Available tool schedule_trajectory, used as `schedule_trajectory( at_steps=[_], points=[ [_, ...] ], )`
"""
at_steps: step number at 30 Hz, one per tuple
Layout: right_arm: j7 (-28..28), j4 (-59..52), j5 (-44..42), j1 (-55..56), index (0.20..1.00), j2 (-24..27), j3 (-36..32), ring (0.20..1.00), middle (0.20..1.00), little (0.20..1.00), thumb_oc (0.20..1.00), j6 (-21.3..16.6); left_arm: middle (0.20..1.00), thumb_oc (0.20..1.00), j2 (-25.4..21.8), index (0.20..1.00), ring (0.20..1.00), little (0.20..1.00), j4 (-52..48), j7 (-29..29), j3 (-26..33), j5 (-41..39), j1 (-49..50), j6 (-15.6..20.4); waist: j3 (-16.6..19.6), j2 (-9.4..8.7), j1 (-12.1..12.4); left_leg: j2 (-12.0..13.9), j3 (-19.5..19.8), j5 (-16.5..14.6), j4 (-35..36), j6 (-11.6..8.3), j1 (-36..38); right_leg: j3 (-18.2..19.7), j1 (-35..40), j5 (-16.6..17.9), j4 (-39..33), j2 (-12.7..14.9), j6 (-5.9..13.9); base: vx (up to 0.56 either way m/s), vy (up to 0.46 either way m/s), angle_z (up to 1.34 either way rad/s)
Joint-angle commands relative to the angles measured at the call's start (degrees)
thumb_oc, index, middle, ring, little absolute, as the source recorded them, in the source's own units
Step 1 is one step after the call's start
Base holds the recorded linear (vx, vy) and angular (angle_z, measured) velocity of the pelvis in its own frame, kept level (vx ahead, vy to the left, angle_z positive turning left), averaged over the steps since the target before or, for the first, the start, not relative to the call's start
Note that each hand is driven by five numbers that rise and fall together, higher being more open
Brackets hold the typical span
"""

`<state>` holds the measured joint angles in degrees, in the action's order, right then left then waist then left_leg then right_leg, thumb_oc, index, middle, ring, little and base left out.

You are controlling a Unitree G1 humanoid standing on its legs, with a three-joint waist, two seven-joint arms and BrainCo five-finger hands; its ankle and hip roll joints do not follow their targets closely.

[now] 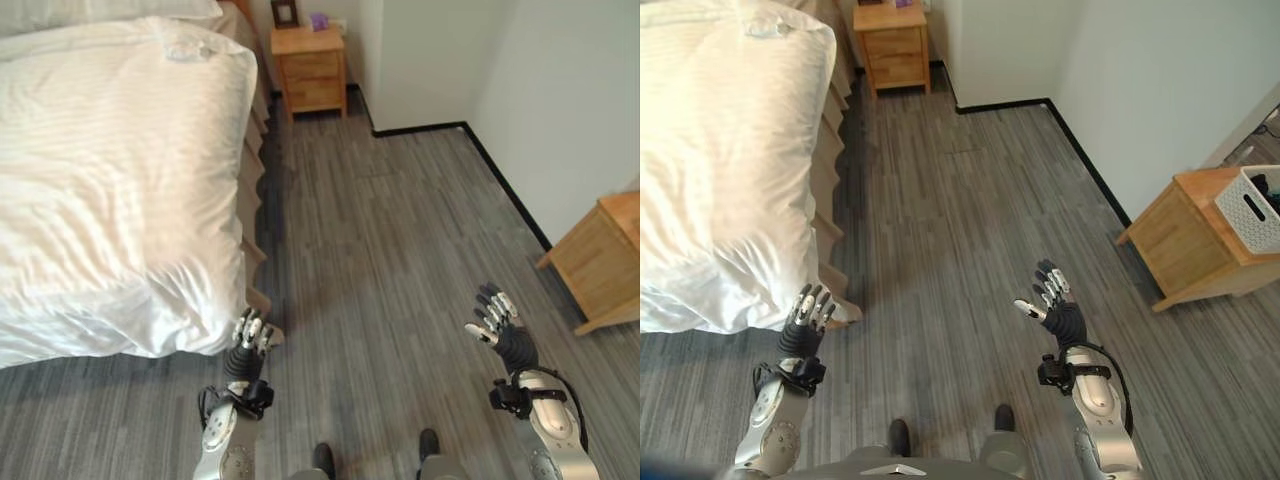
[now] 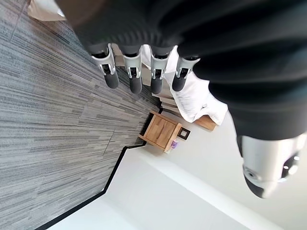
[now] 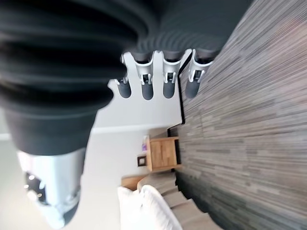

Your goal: Making the bed.

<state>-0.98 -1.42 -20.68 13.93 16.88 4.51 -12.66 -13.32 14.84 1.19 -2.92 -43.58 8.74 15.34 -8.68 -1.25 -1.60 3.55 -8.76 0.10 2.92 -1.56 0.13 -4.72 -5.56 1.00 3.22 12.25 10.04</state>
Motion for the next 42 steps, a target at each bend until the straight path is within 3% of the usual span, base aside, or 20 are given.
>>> schedule_trajectory(
  at_steps=[1,5,6,7,10,14,15,16,19,20,22,23,27,29,32,33,36,42],
  points=[
    [-1.0,-4.4,0.2,-2.4,1.000,-0.8,-1.0,1.000,1.000,1.000,1.000,-2.4,1.000,1.000,-3.0,1.000,1.000,1.000,-1.3,0.2,1.3,2.9,-4.0,1.8,-0.5,-1.11,0.4,0.3,3.2,2.9,-0.6,-0.31,-2.5,-1.4,5.8,7.1,2.7,4.9,0.44,0.02,-0.241,0.14],
    [-1.0,-4.8,0.1,-4.2,1.000,-0.5,0.7,1.000,1.000,1.000,1.000,-2.2,1.000,1.000,-3.1,1.000,1.000,1.000,-0.8,-0.2,1.5,2.7,-3.7,1.9,0.7,-2.17,1.3,1.1,3.2,2.7,-1.0,-0.74,-2.4,0.7,6.3,7.4,0.5,4.9,1.86,0.04,-0.250,0.02],
    [-0.8,-5.1,-0.3,-5.4,1.000,0.0,1.3,1.000,1.000,1.000,1.000,-2.3,1.000,1.000,-3.2,1.000,1.000,1.000,-0.6,-0.6,2.6,2.2,-3.6,2.2,0.9,-2.83,2.1,2.7,2.9,3.0,-2.2,-1.84,-2.7,-1.1,7.1,5.7,-1.9,3.8,2.41,0.02,-0.295,-0.21],
    [-0.8,-5.1,-0.3,-5.4,1.000,0.0,1.3,1.000,1.000,1.000,1.000,-2.3,1.000,1.000,-3.2,1.000,1.000,1.000,-0.6,-0.6,2.6,2.2,-3.6,2.2,0.9,-2.81,2.1,2.8,2.9,3.0,-2.2,-1.87,-2.7,-1.2,7.2,5.8,-2.0,3.8,2.39,0.02,-0.305,-0.23],
    [0.1,-5.2,-0.2,-5.0,1.000,1.5,1.0,1.000,1.000,1.000,1.000,-2.2,1.000,1.000,-2.4,1.000,1.000,1.000,-0.8,-0.2,4.1,0.9,-3.1,2.4,0.9,-2.59,2.5,5.2,4.6,4.6,-1.9,-3.95,-2.5,-2.2,9.7,0.8,-6.1,0.4,1.25,0.02,-0.314,-0.12],
    [1.1,-5.6,-0.8,-3.3,1.000,4.0,-1.3,1.000,1.000,1.000,1.000,-3.0,1.000,1.000,-1.0,1.000,1.000,1.000,-0.2,0.8,4.6,-1.0,-3.4,2.3,-0.8,-1.84,2.0,8.2,7.2,9.0,-7.1,-5.81,-4.5,-3.4,11.8,-0.9,-6.4,-3.7,-1.79,-0.01,-0.321,0.17],
    [1.0,-5.1,-0.8,-2.7,1.000,4.7,-2.1,1.000,1.000,1.000,1.000,-2.9,1.000,1.000,-0.9,1.000,1.000,1.000,0.3,1.1,4.1,-0.3,-3.4,2.0,-1.3,-1.94,1.8,8.1,6.7,9.5,-8.4,-5.51,-5.4,-3.9,12.1,-1.0,-6.4,-3.9,-2.29,-0.08,-0.301,0.45],
    [0.7,-4.3,-0.7,-2.5,1.000,5.4,-3.1,1.000,1.000,1.000,1.000,-2.5,1.000,1.000,-0.4,1.000,1.000,1.000,0.5,1.5,3.2,-0.1,-3.2,1.8,-1.4,-2.47,1.4,6.3,7.0,8.8,-11.5,-5.25,-6.9,-4.4,12.1,-0.8,-6.5,-3.6,-2.79,-0.09,-0.243,0.39],
    [1.1,-3.4,-3.3,-2.6,1.000,4.6,-4.5,1.000,1.000,1.000,1.000,-2.1,1.000,1.000,0.1,1.000,1.000,1.000,0.0,3.0,2.1,0.4,-1.9,0.8,-0.6,-3.60,1.0,0.9,5.2,3.4,-14.1,-3.09,-7.4,-4.4,11.8,0.4,-7.4,-3.2,-3.12,-0.07,-0.135,0.27],
    [1.1,-3.4,-3.3,-2.5,1.000,4.6,-4.5,1.000,1.000,1.000,1.000,-2.1,1.000,1.000,0.1,1.000,1.000,1.000,0.0,3.0,2.0,0.4,-1.9,0.8,-0.6,-3.63,1.1,0.9,5.1,3.3,-14.2,-3.03,-7.3,-4.3,11.8,0.4,-7.5,-3.1,-3.07,-0.01,-0.037,0.17],
    [1.2,-3.1,-3.4,-2.6,1.000,4.1,-4.2,1.000,1.000,1.000,1.000,-2.1,1.000,1.000,0.1,1.000,1.000,1.000,-0.9,3.4,1.2,0.7,-0.8,0.7,0.5,-3.32,1.2,-2.1,4.1,0.1,-12.3,-0.83,-5.5,-3.2,10.5,0.4,-6.8,-4.0,-3.16,0.02,0.020,0.07],
    [1.4,-2.3,-4.4,-2.8,1.000,3.1,-3.5,1.000,1.000,1.000,1.000,-2.2,1.000,1.000,0.1,1.000,1.000,1.000,-0.6,3.7,0.1,0.5,-0.7,0.3,1.2,-2.30,1.0,-3.0,5.4,0.4,-7.5,0.05,-3.0,-3.0,9.3,0.3,-6.2,-5.2,-3.11,0.03,0.044,0.03],
    [0.5,-1.2,-5.4,-3.0,1.000,1.4,-2.6,1.000,1.000,1.000,1.000,-2.0,1.000,1.000,-0.9,1.000,1.000,1.000,-1.5,2.9,-0.3,1.8,-1.3,0.3,2.1,-1.74,0.6,-3.7,6.2,0.9,-3.1,0.67,-0.9,-2.7,8.9,0.4,-5.8,-5.3,-2.83,0.02,0.067,-0.06],
    [2.5,-1.6,-11.1,-2.4,1.000,-0.7,-1.6,1.000,1.000,1.000,1.000,-1.9,1.000,1.000,-1.8,1.000,1.000,1.000,-3.0,2.8,0.5,1.9,-0.8,0.2,2.6,-1.59,0.7,-3.8,6.3,0.7,-2.5,0.92,0.0,-2.4,9.3,0.4,-6.2,-5.3,-2.72,0.01,0.093,0.02],
    [4.0,-1.2,-10.2,-1.9,1.000,0.0,0.1,1.000,1.000,1.000,1.000,-0.8,1.000,1.000,-2.3,1.000,1.000,1.000,-2.8,2.2,1.9,2.9,-0.3,0.4,2.5,-1.54,1.1,-4.0,6.7,0.6,-1.8,1.07,0.8,-2.3,9.6,0.7,-6.5,-5.1,-2.59,-0.01,0.067,-0.02],
    [0.5,4.6,-11.1,-1.5,1.000,-1.1,-7.1,1.000,1.000,1.000,1.000,-0.8,1.000,1.000,-3.6,1.000,1.000,1.000,-5.2,-1.3,5.9,7.8,-2.3,1.0,4.1,-0.73,-0.6,-0.6,0.7,-0.6,0.1,0.44,4.4,-0.1,7.5,-0.3,-2.7,-3.9,-1.07,-0.01,-0.035,-0.05],
    [-0.6,4.9,-10.8,-3.0,1.000,-0.4,-7.4,1.000,1.000,1.000,1.000,-1.2,1.000,1.000,-2.4,1.000,1.000,1.000,-6.1,-1.0,5.7,4.4,-2.1,1.1,5.0,-1.26,-0.2,-0.1,0.4,-0.3,1.0,0.13,5.2,-1.0,8.6,0.4,-4.9,-4.1,-1.22,-0.03,-0.072,-0.21],
    [0.1,6.5,-10.7,-2.4,1.000,0.5,-6.7,1.000,1.000,1.000,1.000,0.4,1.000,1.000,-3.0,1.000,1.000,1.000,-6.3,0.0,4.2,4.9,-2.7,-0.2,5.3,-1.57,-0.4,0.3,0.7,0.1,1.1,-0.23,5.9,-2.7,10.4,0.4,-5.9,-4.1,-1.51,-0.03,-0.027,-0.05]
  ],
)
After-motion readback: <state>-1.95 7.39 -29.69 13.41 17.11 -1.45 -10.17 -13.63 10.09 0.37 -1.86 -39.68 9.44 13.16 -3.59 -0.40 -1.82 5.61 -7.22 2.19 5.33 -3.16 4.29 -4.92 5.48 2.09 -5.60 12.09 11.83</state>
